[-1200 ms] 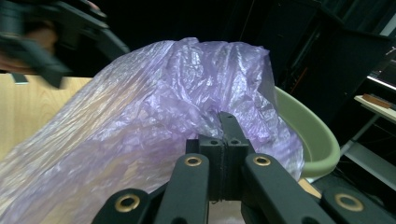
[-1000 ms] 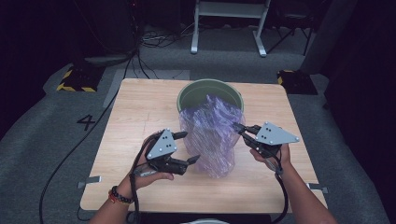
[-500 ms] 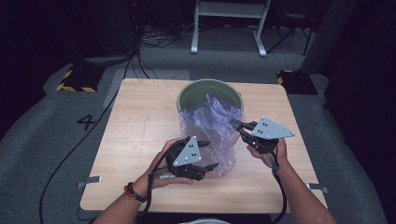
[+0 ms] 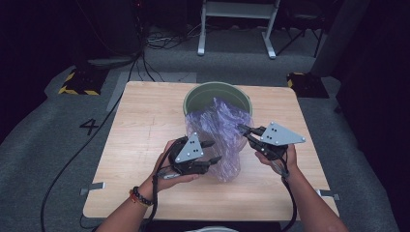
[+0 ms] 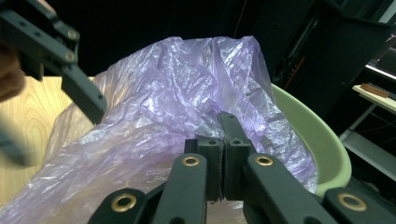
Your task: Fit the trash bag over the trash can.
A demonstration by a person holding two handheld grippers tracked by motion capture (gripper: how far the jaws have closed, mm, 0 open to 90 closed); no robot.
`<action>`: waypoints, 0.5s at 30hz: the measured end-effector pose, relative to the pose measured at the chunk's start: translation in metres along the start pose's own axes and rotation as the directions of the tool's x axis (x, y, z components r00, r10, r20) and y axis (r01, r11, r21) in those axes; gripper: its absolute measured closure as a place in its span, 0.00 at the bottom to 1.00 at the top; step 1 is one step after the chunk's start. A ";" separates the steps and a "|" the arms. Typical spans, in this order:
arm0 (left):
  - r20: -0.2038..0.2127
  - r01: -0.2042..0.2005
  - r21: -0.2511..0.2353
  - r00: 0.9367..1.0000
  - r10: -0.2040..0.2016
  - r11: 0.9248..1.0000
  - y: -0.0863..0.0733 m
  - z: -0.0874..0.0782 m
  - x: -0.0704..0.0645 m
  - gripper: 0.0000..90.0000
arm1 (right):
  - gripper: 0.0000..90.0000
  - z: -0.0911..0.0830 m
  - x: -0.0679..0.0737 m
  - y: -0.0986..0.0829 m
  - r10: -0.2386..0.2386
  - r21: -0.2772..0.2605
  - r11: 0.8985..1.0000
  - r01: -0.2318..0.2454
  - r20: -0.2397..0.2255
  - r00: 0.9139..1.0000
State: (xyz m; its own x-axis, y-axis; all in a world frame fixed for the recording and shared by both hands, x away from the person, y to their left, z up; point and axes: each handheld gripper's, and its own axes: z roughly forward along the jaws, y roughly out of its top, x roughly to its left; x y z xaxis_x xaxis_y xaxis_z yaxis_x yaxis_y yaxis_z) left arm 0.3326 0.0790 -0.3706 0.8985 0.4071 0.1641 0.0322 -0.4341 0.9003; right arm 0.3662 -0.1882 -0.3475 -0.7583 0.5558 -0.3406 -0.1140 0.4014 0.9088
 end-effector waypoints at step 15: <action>-0.101 -0.017 0.075 0.995 0.024 0.997 0.009 0.029 -0.015 0.62 | 1.00 0.006 0.007 0.007 -0.008 0.002 1.000 0.008 -0.003 1.000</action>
State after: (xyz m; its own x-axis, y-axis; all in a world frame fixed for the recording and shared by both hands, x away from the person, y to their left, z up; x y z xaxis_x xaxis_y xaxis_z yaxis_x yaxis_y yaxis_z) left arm 0.3316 0.0457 -0.3768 0.8501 0.4757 0.2260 0.0498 -0.4998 0.8647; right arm 0.3635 -0.1770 -0.3446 -0.7592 0.5503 -0.3476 -0.1194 0.4072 0.9055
